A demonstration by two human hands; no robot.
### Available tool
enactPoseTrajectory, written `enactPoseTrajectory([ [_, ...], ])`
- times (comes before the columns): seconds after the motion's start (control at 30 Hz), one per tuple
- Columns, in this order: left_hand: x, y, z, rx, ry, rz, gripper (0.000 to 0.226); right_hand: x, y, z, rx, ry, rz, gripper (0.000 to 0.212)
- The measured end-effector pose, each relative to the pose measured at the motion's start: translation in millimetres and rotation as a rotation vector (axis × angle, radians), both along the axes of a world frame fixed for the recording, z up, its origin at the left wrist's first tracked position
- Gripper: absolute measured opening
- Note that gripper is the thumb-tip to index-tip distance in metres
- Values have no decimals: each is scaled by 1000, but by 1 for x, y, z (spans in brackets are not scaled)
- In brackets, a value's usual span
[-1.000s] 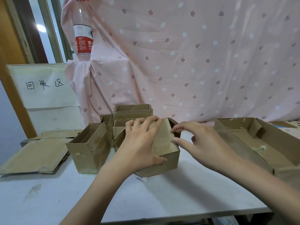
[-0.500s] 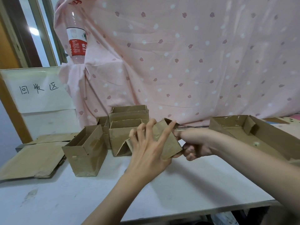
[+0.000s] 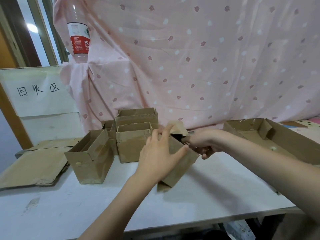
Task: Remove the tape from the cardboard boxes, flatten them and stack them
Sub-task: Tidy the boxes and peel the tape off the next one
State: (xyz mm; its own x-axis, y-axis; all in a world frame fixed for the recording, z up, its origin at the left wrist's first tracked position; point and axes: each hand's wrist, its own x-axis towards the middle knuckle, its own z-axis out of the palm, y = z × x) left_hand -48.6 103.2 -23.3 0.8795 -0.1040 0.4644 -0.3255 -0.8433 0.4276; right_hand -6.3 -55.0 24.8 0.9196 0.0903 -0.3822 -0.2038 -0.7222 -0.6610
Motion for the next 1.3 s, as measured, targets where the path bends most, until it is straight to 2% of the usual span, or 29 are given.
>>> enactPoseTrajectory([
  [0.13, 16, -6, 11, -152, 218, -7, 68, -6, 10, 10, -202, -125, 71, 21],
  [0.27, 32, -6, 13, -238, 446, 30, 78, -10, 18, 11, -313, -117, 177, 20],
  [0.33, 33, -7, 13, -209, 514, 56, 81, -8, 18, 8, -329, -100, 161, 23],
  [0.5, 34, -11, 10, -185, 593, 56, 57, -5, 19, -5, -362, -48, 177, 25],
  [0.77, 24, -12, 17, -42, 601, 8, 40, -3, 18, -2, -330, 6, 239, 31],
  [0.87, 21, -10, 12, -60, 576, 19, 39, 1, 16, -4, -289, 45, 242, 28],
  [0.97, 22, -9, 11, -71, 585, 16, 28, 5, 16, -6, -261, 100, 237, 27],
  [1.1, 27, -4, 4, -77, 557, 27, 49, 7, 17, -3, -236, 134, 250, 28],
  [1.2, 28, -3, -6, 5, 556, 25, 53, 11, 15, -2, -213, 154, 245, 23],
  [1.3, 30, -2, -14, 10, 538, 38, 66, 14, 11, -4, -197, 147, 223, 19],
])
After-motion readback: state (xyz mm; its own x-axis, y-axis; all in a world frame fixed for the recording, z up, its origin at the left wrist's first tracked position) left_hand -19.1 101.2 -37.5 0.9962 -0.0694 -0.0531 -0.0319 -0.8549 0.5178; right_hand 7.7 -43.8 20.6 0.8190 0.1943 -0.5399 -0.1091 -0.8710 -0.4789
